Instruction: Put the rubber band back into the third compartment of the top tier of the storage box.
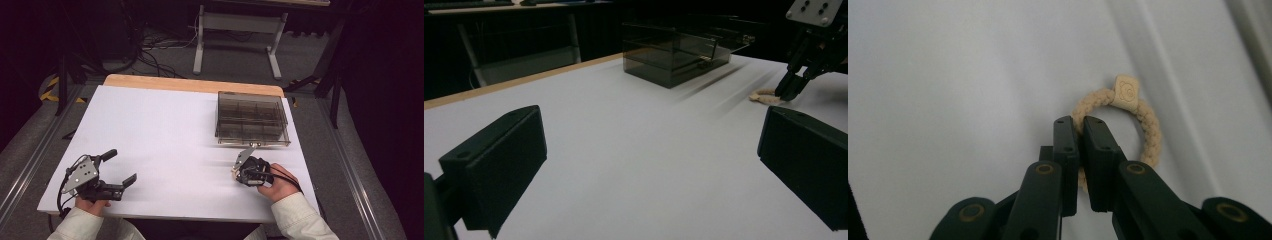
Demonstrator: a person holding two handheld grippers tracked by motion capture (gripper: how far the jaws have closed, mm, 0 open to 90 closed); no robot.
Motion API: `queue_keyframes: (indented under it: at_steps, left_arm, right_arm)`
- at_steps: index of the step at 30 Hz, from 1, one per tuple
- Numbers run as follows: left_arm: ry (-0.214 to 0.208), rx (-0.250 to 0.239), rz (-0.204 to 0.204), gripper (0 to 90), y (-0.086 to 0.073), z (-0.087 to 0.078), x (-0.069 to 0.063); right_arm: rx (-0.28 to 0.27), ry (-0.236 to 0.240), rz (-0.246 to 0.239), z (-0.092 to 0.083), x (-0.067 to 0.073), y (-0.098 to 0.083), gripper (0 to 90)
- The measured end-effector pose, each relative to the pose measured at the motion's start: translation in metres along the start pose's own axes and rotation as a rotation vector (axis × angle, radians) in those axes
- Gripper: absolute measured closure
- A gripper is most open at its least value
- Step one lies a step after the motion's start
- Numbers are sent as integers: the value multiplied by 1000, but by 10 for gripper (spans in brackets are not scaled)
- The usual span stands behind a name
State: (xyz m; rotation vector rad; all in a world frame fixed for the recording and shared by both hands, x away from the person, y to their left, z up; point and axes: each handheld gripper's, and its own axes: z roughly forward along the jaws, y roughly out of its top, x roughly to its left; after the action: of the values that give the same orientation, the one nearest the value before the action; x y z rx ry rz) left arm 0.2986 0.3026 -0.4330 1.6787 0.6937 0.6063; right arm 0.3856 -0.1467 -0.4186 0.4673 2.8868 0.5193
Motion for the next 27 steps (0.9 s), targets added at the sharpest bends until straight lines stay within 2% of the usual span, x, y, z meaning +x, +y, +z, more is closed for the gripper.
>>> queue_keyframes:
  at_steps: [6, 9, 14, 27]
  left_arm:
    - [1, -2, 0, 2, 0, 0, 0]
    - [1, -2, 1, 2, 0, 0, 0]
    - [0, -2, 1, 2, 0, 0, 0]
    - [-1, -4, -1, 2, 0, -1, 0]
  right_arm:
    - [-69, -14, 6, -16, -3, 0, 853]
    - [-131, -19, 7, -29, -3, -1, 853]
    - [-165, -11, 15, -36, -6, -3, 850]
    - [-266, -44, 34, -53, -8, -7, 848]
